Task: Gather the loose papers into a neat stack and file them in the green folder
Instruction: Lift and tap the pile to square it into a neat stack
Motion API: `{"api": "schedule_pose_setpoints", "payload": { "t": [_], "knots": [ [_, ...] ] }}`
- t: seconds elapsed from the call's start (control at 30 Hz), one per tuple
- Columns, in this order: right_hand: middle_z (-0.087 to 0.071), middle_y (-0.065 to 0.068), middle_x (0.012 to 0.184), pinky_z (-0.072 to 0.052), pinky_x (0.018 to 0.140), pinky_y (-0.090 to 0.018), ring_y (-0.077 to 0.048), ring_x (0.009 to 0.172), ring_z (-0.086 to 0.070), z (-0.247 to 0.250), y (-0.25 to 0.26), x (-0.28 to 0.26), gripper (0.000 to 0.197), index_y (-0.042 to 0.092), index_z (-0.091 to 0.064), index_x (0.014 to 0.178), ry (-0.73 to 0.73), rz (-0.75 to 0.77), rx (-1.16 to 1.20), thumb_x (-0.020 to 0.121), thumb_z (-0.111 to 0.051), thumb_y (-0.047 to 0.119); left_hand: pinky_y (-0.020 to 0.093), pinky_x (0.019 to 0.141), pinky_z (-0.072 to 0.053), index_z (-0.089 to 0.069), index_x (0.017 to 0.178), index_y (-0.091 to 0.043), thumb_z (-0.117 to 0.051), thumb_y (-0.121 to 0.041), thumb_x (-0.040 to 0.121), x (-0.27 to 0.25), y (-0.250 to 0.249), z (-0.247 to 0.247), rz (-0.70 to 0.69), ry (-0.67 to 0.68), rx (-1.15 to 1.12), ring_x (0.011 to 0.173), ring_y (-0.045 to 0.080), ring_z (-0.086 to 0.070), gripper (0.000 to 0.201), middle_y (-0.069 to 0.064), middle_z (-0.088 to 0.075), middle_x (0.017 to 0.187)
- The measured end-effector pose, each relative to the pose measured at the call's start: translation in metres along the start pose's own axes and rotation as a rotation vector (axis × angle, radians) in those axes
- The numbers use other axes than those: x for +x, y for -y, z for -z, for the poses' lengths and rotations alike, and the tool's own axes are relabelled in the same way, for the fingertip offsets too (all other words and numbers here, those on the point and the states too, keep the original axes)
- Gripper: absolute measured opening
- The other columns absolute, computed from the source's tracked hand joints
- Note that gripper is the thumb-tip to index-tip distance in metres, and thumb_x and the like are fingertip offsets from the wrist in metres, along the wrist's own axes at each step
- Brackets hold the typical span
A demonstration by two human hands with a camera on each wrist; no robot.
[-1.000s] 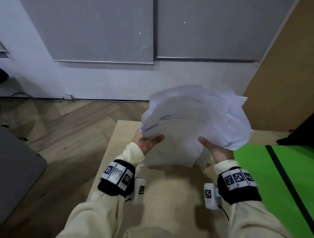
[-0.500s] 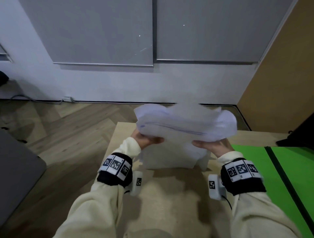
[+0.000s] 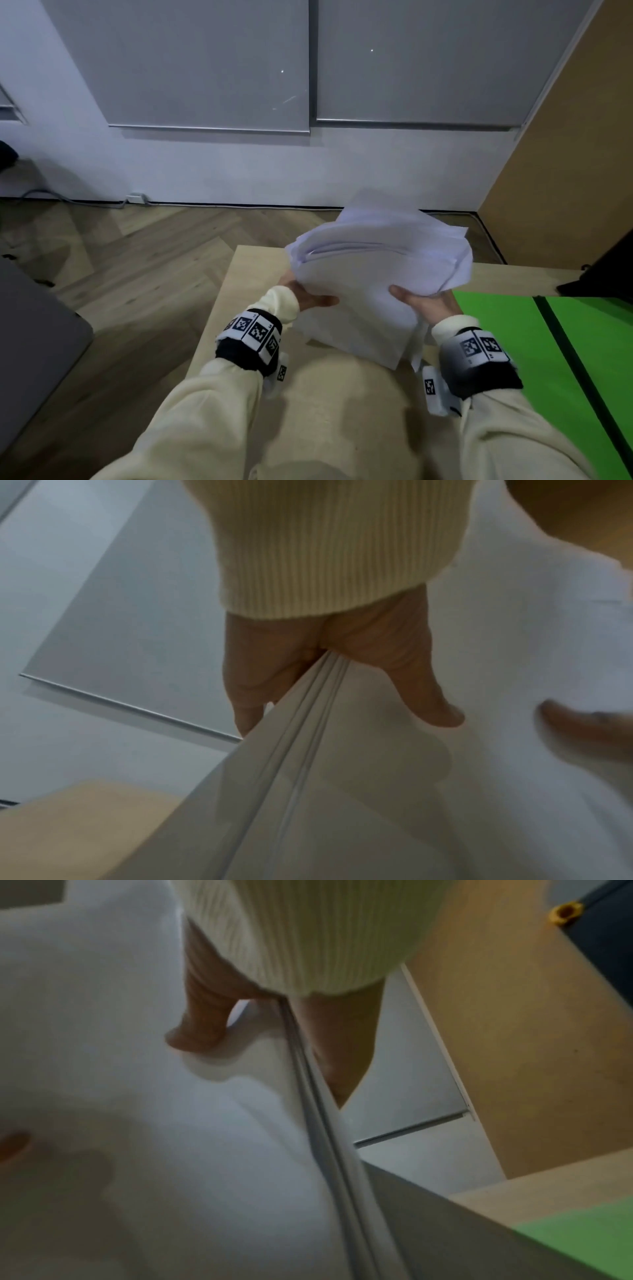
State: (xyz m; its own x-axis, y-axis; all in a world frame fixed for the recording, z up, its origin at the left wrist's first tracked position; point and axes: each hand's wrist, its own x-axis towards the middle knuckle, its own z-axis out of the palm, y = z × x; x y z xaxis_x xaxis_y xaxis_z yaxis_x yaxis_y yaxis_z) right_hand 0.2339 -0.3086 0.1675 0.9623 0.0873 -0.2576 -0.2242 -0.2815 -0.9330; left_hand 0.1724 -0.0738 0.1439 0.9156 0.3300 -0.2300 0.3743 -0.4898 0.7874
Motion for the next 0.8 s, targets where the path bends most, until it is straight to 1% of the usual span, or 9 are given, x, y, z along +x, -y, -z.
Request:
{"api": "schedule_pose_setpoints", "payload": {
  "t": [0.1, 0.23, 0.27, 0.37, 0.47, 0.57, 0.67, 0.73, 0.8],
  "knots": [
    [-0.067, -0.016, 0.114, -0.045, 0.100, -0.033, -0.024, 0.104, -0.063, 0.000, -0.008, 0.007, 0.062, 0.000, -0.060, 0.115, -0.140, 0.055, 0.040, 0.063, -0.084, 0.024, 0.027, 0.096, -0.050, -0.057, 0.121, -0.016, -0.086, -0.022, 0.063, -0.008, -0.012, 0.002, -0.071, -0.025, -0.220, 0.101, 0.013, -0.062, 0.065, 0.000, -0.065, 0.111],
    [-0.069, -0.014, 0.108, -0.049, 0.098, -0.037, -0.026, 0.100, -0.066, 0.009, -0.016, 0.007, 0.089, 0.002, -0.062, 0.111, -0.128, 0.009, -0.018, 0.042, -0.085, 0.054, 0.001, 0.072, -0.051, -0.059, 0.115, -0.018, -0.080, -0.014, 0.071, -0.015, -0.007, 0.000, -0.159, -0.047, -0.416, 0.086, -0.010, -0.061, 0.049, -0.012, -0.065, 0.099],
    [-0.069, -0.014, 0.112, -0.046, 0.099, -0.034, -0.025, 0.103, -0.065, 0.009, -0.020, 0.004, 0.084, 0.003, -0.062, 0.114, -0.079, -0.021, -0.057, 0.047, -0.086, 0.048, 0.003, 0.072, -0.051, -0.059, 0.116, -0.015, -0.080, -0.014, 0.072, -0.018, -0.003, -0.002, -0.146, -0.038, -0.420, 0.088, -0.006, -0.061, 0.049, -0.011, -0.065, 0.099],
    [-0.064, -0.020, 0.120, -0.040, 0.086, -0.019, -0.023, 0.106, -0.061, 0.013, -0.019, 0.001, 0.068, -0.005, -0.055, 0.120, -0.135, -0.002, -0.101, 0.065, -0.083, 0.025, 0.029, 0.078, -0.054, -0.068, 0.095, -0.002, -0.077, -0.013, 0.075, -0.026, -0.006, 0.005, -0.136, 0.033, -0.328, 0.084, 0.015, -0.064, 0.025, 0.006, -0.069, 0.089],
    [-0.064, -0.024, 0.112, -0.046, 0.081, -0.026, -0.027, 0.101, -0.062, 0.016, 0.010, -0.006, 0.058, -0.009, -0.057, 0.110, -0.213, 0.165, -0.192, 0.066, -0.082, 0.019, 0.017, 0.067, -0.053, -0.072, 0.071, -0.014, -0.077, -0.022, 0.072, -0.037, -0.036, 0.044, -0.264, 0.014, -0.471, 0.066, 0.000, -0.062, 0.010, -0.010, -0.071, 0.066],
    [-0.061, -0.010, 0.075, -0.047, 0.084, -0.042, -0.027, 0.087, -0.059, 0.020, 0.057, -0.026, 0.031, 0.002, -0.062, 0.083, -0.067, 0.297, -0.482, 0.071, -0.078, 0.025, 0.018, 0.071, -0.054, -0.077, 0.082, -0.020, -0.082, -0.054, 0.052, -0.045, -0.061, 0.098, -0.389, 0.056, -0.612, 0.074, 0.004, -0.067, 0.046, -0.009, -0.075, 0.078],
    [-0.046, 0.005, 0.056, -0.041, 0.067, -0.032, -0.026, 0.075, -0.056, 0.016, 0.092, -0.039, 0.017, 0.017, -0.067, 0.086, 0.101, 0.419, -0.747, 0.074, -0.075, 0.027, 0.019, 0.059, -0.051, -0.076, 0.075, -0.022, -0.084, -0.060, 0.037, -0.056, -0.069, 0.125, -0.365, 0.106, -0.470, 0.065, 0.006, -0.065, 0.055, -0.007, -0.072, 0.072],
    [-0.058, 0.000, 0.063, -0.038, 0.066, -0.028, -0.029, 0.081, -0.062, 0.004, 0.100, -0.037, 0.018, 0.023, -0.071, 0.089, 0.182, 0.478, -0.895, 0.073, -0.075, 0.029, 0.017, 0.056, -0.048, -0.072, 0.073, -0.023, -0.088, -0.044, 0.045, -0.055, -0.063, 0.123, -0.305, 0.083, -0.320, 0.061, 0.000, -0.062, 0.039, -0.011, -0.070, 0.065],
    [-0.068, -0.007, 0.090, -0.042, 0.073, -0.027, -0.028, 0.097, -0.064, -0.011, 0.094, -0.026, 0.033, 0.024, -0.069, 0.103, 0.242, 0.463, -0.956, 0.071, -0.077, 0.030, 0.016, 0.060, -0.049, -0.069, 0.077, -0.025, -0.091, -0.024, 0.050, -0.048, -0.045, 0.109, -0.197, 0.018, -0.187, 0.061, -0.007, -0.064, 0.035, -0.018, -0.072, 0.064]
  ]
}}
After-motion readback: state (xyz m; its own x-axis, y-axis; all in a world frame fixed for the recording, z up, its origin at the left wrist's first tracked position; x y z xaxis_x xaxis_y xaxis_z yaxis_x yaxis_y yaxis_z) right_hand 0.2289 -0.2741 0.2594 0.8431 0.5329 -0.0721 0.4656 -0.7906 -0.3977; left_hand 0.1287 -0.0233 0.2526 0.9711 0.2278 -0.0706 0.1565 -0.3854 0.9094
